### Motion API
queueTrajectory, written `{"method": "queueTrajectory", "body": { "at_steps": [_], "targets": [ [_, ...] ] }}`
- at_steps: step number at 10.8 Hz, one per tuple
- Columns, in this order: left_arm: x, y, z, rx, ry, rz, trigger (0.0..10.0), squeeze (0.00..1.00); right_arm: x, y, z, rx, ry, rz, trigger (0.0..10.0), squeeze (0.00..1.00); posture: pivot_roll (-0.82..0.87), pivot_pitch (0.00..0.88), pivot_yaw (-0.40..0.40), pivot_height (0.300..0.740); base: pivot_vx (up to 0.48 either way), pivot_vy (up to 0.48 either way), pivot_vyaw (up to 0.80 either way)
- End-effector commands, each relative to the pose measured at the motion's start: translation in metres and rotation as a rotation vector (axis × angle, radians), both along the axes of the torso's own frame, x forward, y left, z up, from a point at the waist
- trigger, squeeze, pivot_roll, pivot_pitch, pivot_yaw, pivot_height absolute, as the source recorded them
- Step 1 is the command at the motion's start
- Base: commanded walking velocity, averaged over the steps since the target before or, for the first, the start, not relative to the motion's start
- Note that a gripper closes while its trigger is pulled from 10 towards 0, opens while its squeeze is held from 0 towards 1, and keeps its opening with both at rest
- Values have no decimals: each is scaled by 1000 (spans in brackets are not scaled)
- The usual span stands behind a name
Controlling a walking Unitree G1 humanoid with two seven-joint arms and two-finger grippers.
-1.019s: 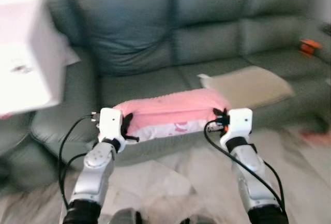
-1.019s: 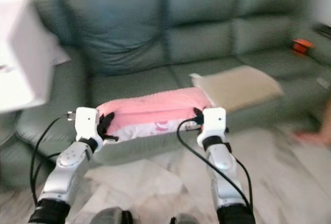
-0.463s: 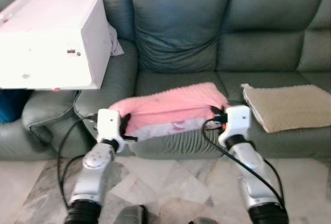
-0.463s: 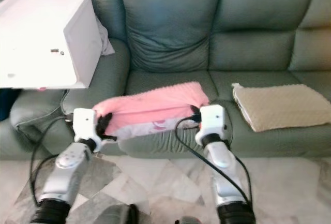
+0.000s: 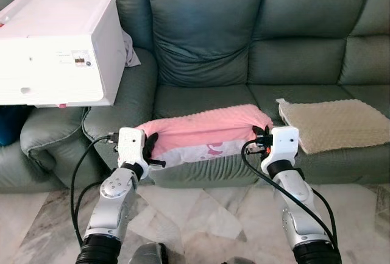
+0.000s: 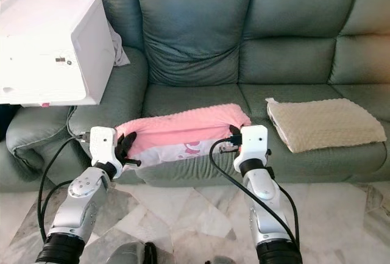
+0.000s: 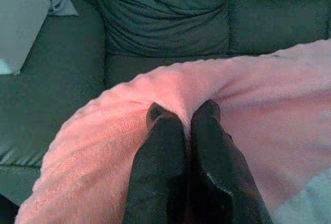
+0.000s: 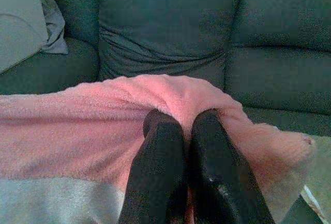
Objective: Move the pillow to the sofa
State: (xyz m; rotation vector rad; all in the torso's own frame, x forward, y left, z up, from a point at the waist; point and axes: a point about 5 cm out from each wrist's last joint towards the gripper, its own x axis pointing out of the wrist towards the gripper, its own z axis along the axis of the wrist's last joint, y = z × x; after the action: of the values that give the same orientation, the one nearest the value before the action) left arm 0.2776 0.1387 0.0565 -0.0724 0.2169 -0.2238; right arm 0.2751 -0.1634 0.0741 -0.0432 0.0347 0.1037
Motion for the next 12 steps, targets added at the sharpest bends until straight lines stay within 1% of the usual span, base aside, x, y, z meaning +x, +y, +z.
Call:
{"method": "queueTrajectory", "body": {
  "at_steps": [1, 12],
  "targets": [
    [3, 3, 6, 2, -31, 11, 10000, 0, 2, -5, 8, 7, -35, -23, 10000, 0, -49, 0, -5, 740, 285, 0, 0],
    [4, 0, 5, -9, -26, -1, 10000, 0, 1, -6, 7, -1, -27, -24, 10000, 0, -53, 0, -7, 740, 310, 0, 0]
  ]
}}
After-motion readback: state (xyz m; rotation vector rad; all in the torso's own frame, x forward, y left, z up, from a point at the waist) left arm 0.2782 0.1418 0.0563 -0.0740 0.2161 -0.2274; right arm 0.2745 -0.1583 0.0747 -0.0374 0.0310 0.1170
